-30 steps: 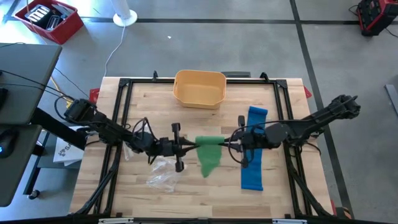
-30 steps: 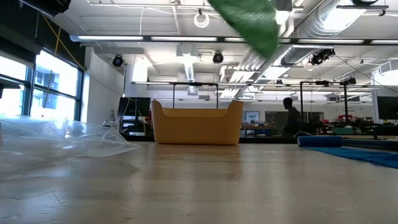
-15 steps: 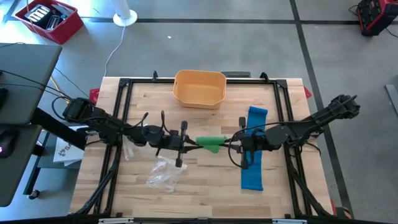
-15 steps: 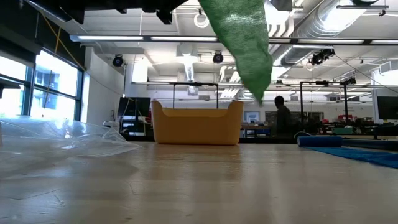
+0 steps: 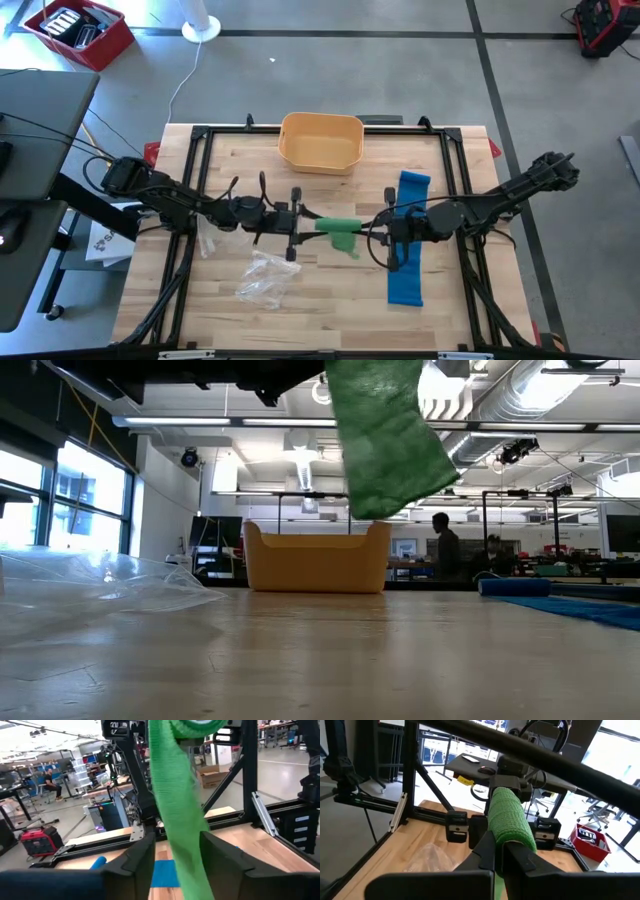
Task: Roll bandage
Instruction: Roll the green bandage
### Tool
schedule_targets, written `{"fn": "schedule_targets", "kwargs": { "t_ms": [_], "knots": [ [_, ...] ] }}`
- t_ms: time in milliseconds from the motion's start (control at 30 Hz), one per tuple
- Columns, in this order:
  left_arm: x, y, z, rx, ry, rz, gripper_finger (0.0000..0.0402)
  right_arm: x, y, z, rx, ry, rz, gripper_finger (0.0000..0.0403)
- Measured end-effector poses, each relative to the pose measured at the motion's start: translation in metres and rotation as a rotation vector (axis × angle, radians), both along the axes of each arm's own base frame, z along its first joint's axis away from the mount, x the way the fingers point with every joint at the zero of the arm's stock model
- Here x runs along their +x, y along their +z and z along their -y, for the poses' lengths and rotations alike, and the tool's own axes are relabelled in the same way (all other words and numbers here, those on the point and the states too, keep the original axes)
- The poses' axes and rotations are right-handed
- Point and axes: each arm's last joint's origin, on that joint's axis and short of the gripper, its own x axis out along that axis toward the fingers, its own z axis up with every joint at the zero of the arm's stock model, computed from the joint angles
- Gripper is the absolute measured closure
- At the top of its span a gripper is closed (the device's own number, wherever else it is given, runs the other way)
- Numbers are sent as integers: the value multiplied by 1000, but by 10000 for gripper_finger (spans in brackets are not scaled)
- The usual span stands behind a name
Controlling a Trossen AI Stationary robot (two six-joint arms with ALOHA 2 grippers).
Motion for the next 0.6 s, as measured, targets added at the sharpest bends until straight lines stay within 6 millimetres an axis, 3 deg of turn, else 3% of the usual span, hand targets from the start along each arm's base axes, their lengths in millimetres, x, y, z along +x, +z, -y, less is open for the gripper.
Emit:
{"fn": "schedule_targets", "kwargs": {
  "t_ms": [333,600],
  "knots": [
    [-19,10,14,70,-47,-103,228,-1,-9,1,-129,-14,-90,400],
    [-32,33,33,155,-26,66,251,-1,-8,1,-143,-19,-76,400]
  ]
}}
